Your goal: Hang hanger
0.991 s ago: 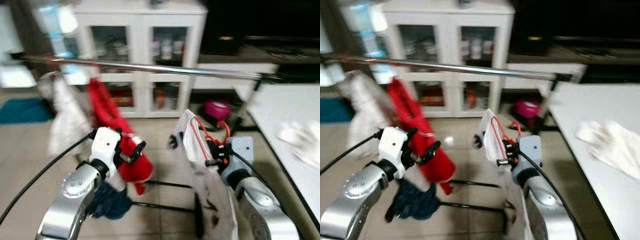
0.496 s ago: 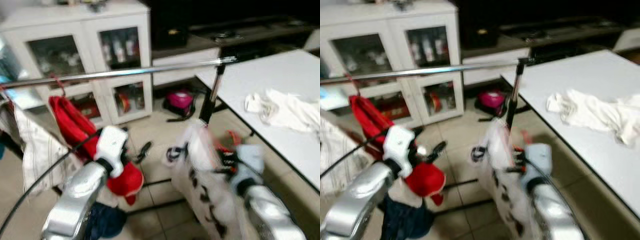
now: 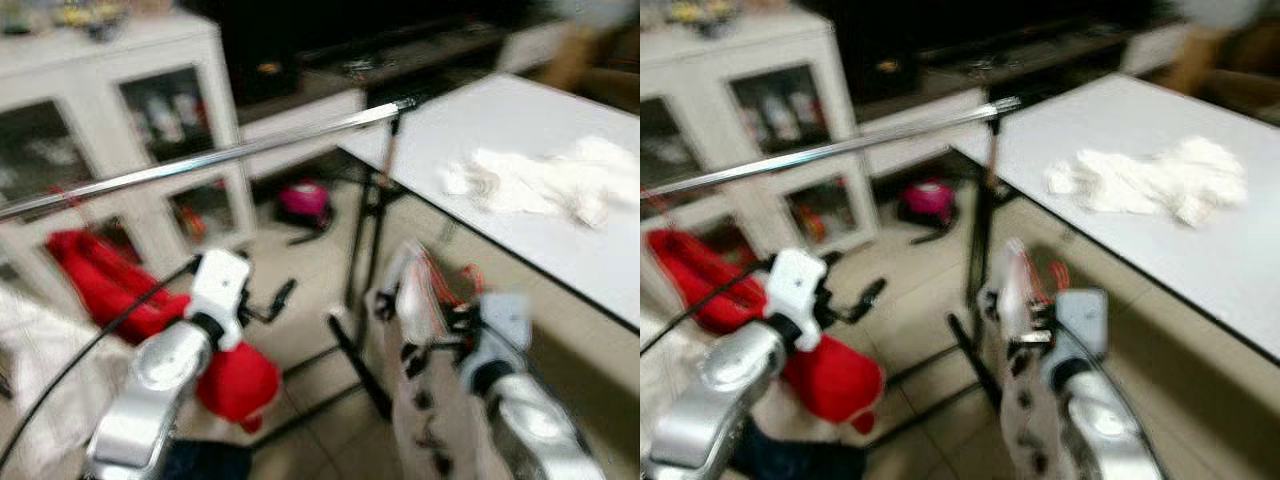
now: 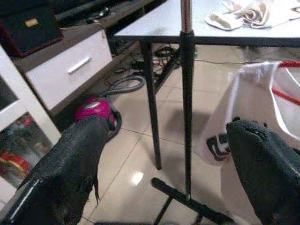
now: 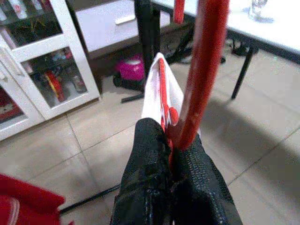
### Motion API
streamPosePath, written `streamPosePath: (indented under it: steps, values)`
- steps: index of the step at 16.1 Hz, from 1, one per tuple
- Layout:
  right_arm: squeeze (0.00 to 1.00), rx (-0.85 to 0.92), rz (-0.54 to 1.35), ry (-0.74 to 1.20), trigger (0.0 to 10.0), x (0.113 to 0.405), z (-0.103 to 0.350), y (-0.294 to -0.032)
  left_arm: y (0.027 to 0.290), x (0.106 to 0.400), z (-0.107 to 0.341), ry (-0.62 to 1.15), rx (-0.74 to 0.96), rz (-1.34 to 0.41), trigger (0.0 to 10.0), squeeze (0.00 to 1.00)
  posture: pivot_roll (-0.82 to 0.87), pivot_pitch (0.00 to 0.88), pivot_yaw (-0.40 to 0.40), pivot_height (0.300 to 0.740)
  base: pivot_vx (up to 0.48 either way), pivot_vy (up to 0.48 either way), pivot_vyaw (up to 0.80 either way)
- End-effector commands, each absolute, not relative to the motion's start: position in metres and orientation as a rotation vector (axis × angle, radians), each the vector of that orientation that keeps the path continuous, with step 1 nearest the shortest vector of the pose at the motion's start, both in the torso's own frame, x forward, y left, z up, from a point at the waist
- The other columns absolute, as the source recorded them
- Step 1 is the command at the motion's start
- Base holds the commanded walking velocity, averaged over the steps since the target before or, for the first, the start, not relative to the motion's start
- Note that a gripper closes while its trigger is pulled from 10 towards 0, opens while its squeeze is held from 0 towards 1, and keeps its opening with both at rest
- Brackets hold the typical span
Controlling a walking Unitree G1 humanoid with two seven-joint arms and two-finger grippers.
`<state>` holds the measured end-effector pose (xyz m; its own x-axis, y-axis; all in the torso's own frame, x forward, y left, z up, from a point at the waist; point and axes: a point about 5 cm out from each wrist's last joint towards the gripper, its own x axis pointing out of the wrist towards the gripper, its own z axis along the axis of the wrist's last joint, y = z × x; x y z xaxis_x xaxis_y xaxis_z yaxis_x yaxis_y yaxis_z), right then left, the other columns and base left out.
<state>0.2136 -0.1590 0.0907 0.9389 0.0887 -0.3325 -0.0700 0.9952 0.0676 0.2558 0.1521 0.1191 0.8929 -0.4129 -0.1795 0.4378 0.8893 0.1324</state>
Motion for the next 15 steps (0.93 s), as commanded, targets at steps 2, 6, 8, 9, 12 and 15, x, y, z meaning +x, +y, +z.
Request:
streamPosePath:
  steps: [2,6,8,9,12,15]
  values:
    - [0.00,0.039,0.060,0.307,10.0,0.2166,0.0994,-0.1647,0.1495,0.2571,0.1194,0.145,0.170,-0.445,10.0,0.00,-0.12,0.000,0.049,0.740,0.000,-0.480,-0.80]
    - [0.00,0.034,0.048,0.311,10.0,0.2177,0.1000,-0.1652,0.1494,0.2583,0.1193,0.145,0.170,-0.438,10.0,0.00,-0.12,0.000,0.048,0.740,0.000,-0.480,-0.80]
    - [0.00,0.033,0.040,0.315,10.0,0.2169,0.0999,-0.1657,0.1469,0.2592,0.1184,0.152,0.155,-0.441,10.0,0.00,-0.12,0.000,0.052,0.740,0.000,-0.240,-0.80]
    - [0.00,0.033,0.037,0.316,10.0,0.2167,0.0997,-0.1660,0.1456,0.2594,0.1183,0.156,0.137,-0.447,10.0,0.00,-0.12,0.000,0.052,0.740,0.000,0.480,-0.80]
    - [0.00,0.033,0.032,0.318,10.0,0.2164,0.0994,-0.1668,0.1444,0.2609,0.1190,0.155,0.126,-0.451,10.0,0.00,-0.12,0.000,0.052,0.740,0.000,0.480,-0.80]
    - [0.00,0.037,0.019,0.322,10.0,0.2169,0.0988,-0.1692,0.1494,0.2649,0.1206,0.154,0.149,-0.444,10.0,0.00,-0.12,0.000,0.066,0.740,0.000,0.380,0.00]
